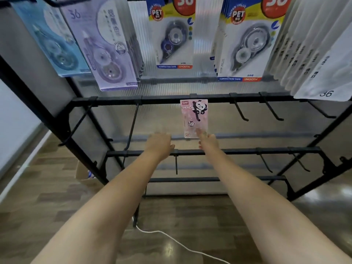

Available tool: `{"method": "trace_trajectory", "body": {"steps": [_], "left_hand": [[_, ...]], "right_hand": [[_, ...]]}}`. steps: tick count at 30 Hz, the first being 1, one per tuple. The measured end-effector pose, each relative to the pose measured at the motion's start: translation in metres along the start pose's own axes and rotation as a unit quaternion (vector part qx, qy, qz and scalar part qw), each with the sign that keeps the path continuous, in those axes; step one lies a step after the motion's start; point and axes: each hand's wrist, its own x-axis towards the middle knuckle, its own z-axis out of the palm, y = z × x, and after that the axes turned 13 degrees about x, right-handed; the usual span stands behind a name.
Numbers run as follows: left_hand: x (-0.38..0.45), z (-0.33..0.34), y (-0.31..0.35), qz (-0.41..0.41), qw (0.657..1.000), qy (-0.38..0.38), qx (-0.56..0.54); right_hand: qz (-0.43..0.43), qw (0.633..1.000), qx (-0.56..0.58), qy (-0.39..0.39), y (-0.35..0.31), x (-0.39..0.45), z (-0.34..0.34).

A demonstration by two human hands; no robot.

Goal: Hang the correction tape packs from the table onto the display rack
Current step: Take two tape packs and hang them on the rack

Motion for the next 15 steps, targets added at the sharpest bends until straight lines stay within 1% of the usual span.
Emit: {"method": "trace_trajectory", "body": {"steps": [2, 3, 5, 7, 10, 13, 15], "left_hand": [[-0.006, -0.003, -0.003, -0.001, 1.0, 0.01, -0.002], [-0.009, -0.006, -0.004, -0.002, 1.0, 0.015, -0.002], [-0.017, -0.013, -0.005, 0.0, 1.0, 0.026, 0.003], [-0.026, -0.025, -0.007, 0.001, 0.999, 0.035, 0.018], [-0.038, -0.049, -0.015, 0.004, 0.999, 0.033, 0.03], [-0.054, -0.077, -0.033, -0.007, 0.997, 0.067, 0.037], [-0.068, -0.094, -0.056, -0.022, 0.994, 0.096, 0.044]], "right_hand": [[-0.003, 0.999, -0.011, 0.032, 0.008, -0.004, 0.003], [0.001, 0.999, -0.036, 0.034, 0.014, -0.01, 0.004], [0.01, 0.989, -0.146, -0.001, 0.028, -0.025, 0.006], [-0.012, 0.966, -0.252, -0.05, 0.035, -0.043, 0.011], [-0.069, 0.929, -0.347, -0.109, 0.02, -0.074, 0.026], [-0.134, 0.883, -0.428, -0.137, -0.014, -0.103, 0.044], [-0.202, 0.854, -0.459, -0.136, -0.037, -0.121, 0.058]]}}
